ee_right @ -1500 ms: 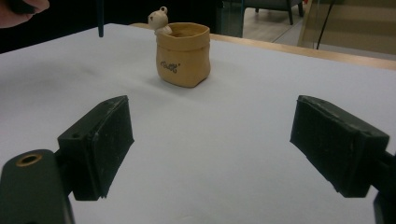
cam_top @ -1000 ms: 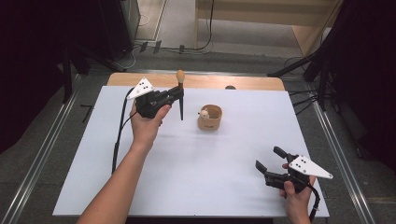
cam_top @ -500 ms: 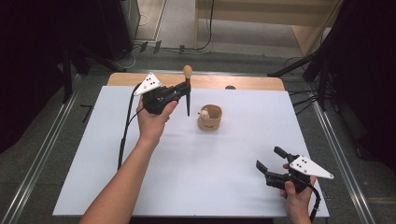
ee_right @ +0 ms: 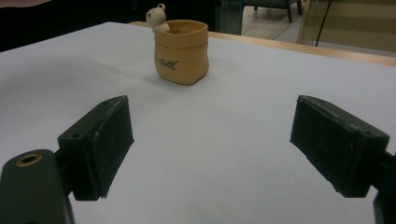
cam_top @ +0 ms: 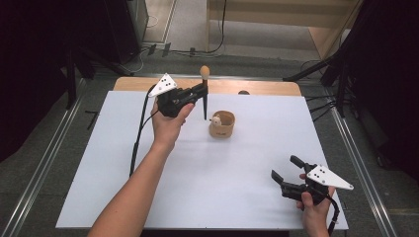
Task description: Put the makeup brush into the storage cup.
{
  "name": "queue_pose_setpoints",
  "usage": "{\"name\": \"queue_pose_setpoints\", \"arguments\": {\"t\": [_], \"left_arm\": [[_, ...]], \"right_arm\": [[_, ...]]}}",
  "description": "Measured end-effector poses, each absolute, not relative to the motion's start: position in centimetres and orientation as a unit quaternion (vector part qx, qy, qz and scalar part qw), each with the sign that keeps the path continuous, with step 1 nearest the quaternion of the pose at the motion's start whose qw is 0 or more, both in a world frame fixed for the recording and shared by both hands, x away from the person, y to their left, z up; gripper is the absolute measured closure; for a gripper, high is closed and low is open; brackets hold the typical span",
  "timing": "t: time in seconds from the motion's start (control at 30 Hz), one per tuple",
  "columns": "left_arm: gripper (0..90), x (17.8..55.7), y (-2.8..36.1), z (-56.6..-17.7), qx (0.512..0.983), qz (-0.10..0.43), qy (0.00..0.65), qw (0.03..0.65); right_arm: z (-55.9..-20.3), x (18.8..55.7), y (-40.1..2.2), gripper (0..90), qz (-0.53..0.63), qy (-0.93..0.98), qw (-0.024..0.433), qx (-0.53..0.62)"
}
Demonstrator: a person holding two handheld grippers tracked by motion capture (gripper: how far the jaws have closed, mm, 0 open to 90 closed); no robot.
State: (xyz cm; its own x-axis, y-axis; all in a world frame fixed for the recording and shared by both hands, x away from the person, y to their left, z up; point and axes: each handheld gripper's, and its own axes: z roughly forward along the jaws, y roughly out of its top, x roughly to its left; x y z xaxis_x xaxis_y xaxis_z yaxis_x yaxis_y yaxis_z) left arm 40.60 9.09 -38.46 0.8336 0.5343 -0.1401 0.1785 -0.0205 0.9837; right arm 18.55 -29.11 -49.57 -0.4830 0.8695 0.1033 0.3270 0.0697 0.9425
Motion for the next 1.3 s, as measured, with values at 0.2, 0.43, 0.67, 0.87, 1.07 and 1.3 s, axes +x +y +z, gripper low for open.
{"name": "queue_pose_setpoints", "arguments": {"t": [0.2,0.43,0.67,0.87,1.07,1.3], "left_arm": [[78.5,41.0,8.4,-38.2,0.699,0.135,0.252,0.656],[78.5,41.1,7.7,-37.6,0.695,0.139,0.249,0.66],[78.5,41.2,7.1,-37.5,0.69,0.138,0.248,0.666],[78.5,41.6,6.7,-37.9,0.682,0.127,0.252,0.674],[78.5,41.6,6.1,-38.1,0.682,0.131,0.248,0.675],[78.5,41.8,5.5,-38.7,0.686,0.128,0.246,0.672]], "right_arm": [[-49.6,18.5,-29.2,13.5,0.524,0.683,0.259,0.438],[-49.6,18.4,-29.3,13.5,0.525,0.68,0.26,0.441],[-49.6,18.4,-29.3,13.5,0.525,0.682,0.262,0.437],[-49.6,18.4,-29.3,13.5,0.525,0.68,0.262,0.44],[-49.6,18.4,-29.3,13.5,0.524,0.681,0.263,0.439],[-49.6,18.3,-29.3,13.5,0.523,0.68,0.265,0.44]]}}
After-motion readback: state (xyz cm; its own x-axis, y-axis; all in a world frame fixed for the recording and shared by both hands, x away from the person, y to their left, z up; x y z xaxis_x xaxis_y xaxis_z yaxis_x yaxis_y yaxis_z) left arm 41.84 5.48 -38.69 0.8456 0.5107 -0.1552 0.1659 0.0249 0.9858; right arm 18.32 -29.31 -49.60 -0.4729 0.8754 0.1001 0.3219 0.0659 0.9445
